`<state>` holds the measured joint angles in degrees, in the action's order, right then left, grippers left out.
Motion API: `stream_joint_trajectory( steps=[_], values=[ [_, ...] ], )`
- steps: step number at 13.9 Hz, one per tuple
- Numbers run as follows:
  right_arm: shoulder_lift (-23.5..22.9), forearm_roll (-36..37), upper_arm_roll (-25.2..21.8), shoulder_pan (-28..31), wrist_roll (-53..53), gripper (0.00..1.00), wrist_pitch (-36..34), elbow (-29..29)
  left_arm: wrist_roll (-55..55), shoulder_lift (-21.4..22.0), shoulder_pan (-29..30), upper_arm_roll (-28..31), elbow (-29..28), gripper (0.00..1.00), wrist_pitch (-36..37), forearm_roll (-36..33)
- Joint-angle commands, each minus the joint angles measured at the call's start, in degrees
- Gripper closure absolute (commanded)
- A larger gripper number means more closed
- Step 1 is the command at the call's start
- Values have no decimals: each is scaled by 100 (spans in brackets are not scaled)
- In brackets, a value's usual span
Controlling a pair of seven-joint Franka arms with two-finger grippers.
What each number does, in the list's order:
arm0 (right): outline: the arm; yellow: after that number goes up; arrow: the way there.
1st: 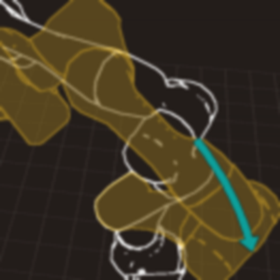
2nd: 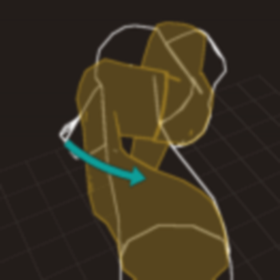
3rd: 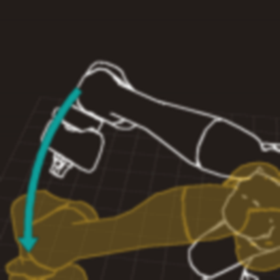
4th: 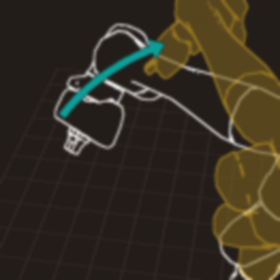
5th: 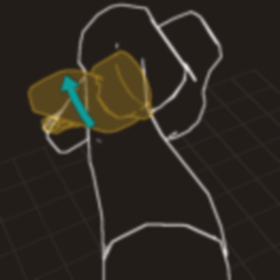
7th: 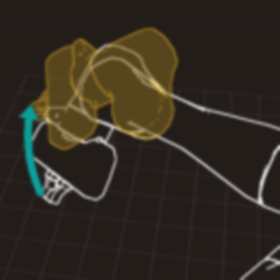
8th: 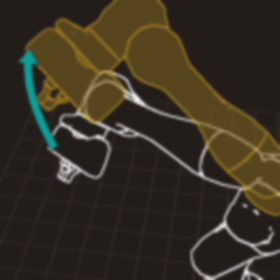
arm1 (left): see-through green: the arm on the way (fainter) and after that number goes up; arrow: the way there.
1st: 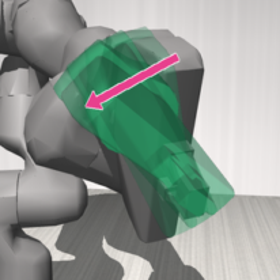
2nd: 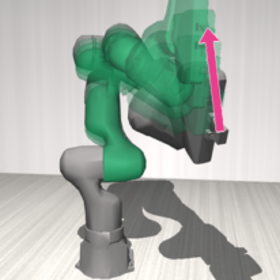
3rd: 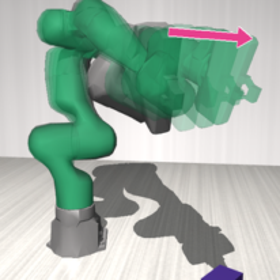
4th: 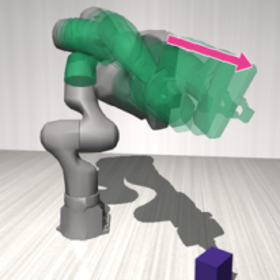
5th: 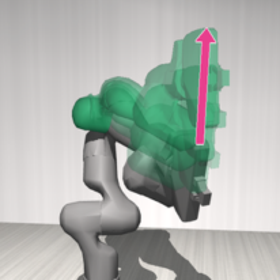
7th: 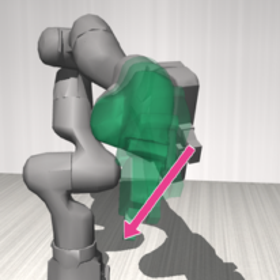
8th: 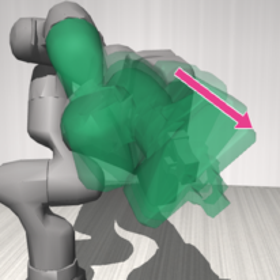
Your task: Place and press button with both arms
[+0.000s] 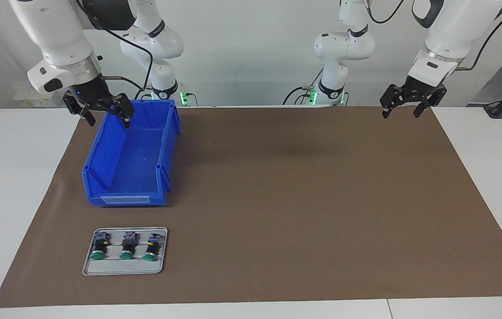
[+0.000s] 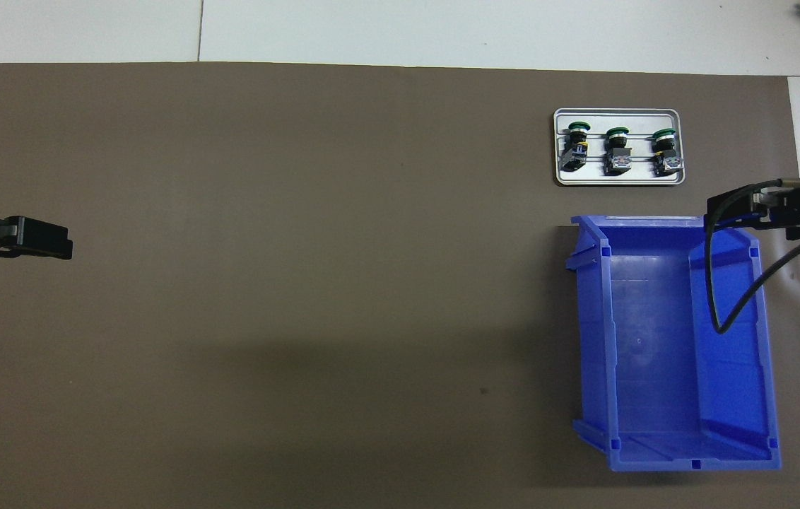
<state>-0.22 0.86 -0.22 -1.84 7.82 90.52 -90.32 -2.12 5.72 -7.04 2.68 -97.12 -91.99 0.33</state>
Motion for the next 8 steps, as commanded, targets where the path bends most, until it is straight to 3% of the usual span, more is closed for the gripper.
stream_joint_trajectory(
  steps=[1,8],
  values=[
    [101,46,57,70,-61,0,-34,-83,1,122,10,13,-105,0,32,-25],
    [101,46,49,132,-132,0,-78,-83,10,131,80,39,-105,0,50,-25]
  ],
)
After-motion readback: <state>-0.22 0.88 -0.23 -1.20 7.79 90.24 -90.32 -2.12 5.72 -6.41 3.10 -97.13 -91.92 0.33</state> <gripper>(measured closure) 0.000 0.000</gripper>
